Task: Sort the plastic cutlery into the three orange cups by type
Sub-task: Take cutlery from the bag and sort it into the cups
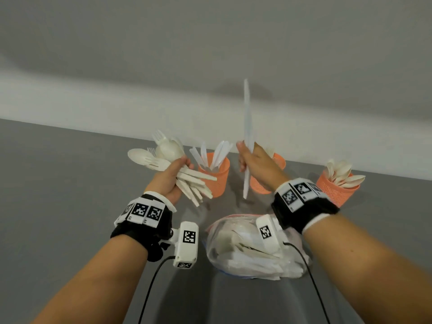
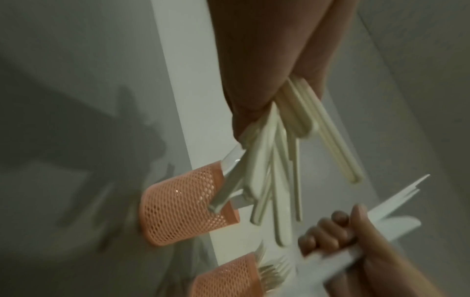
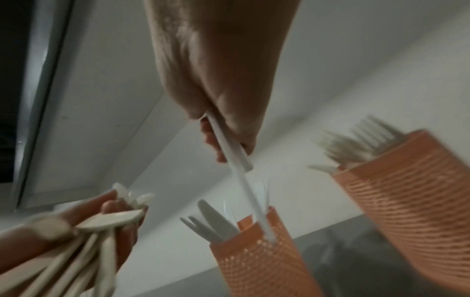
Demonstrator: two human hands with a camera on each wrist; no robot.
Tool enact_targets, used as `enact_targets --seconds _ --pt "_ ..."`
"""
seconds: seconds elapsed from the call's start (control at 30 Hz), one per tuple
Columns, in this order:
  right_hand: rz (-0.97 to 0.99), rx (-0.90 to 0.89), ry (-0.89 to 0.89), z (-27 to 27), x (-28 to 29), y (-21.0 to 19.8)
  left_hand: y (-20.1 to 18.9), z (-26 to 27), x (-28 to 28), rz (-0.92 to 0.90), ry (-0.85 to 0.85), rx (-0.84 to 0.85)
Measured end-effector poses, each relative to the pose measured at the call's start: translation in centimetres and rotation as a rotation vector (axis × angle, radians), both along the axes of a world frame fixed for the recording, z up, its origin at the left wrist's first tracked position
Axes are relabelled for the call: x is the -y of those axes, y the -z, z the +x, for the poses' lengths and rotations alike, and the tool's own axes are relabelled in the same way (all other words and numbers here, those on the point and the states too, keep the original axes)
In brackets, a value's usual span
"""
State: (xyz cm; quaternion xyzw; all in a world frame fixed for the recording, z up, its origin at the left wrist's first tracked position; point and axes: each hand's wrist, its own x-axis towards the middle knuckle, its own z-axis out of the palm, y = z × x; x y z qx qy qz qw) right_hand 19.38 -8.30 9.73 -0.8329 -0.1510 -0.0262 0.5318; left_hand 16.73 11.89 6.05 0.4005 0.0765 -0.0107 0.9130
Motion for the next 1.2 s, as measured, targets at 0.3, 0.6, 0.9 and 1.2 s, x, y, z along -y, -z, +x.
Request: enact_targets --seconds 0.3,0.6,0.9,1.2 --pt "0.311 0.142 0.132 7.7 -6.1 0.5 0.3 0.1 -1.2 0.178 0.227 0.098" --pt "0.123 -0.019 0.057 8.9 -5.8 3.9 0.7 1.0 -0.6 0.242 0.333 0.154" --pt "0.08 0.428 0.158 5.2 -3.8 -1.3 0.0 1.2 1.1 0.305 0.299 0.127" --pt "-0.431 0.212 -0.218 -3.5 -3.7 -1.9 -1.1 0.5 3.8 0.164 0.249 0.185"
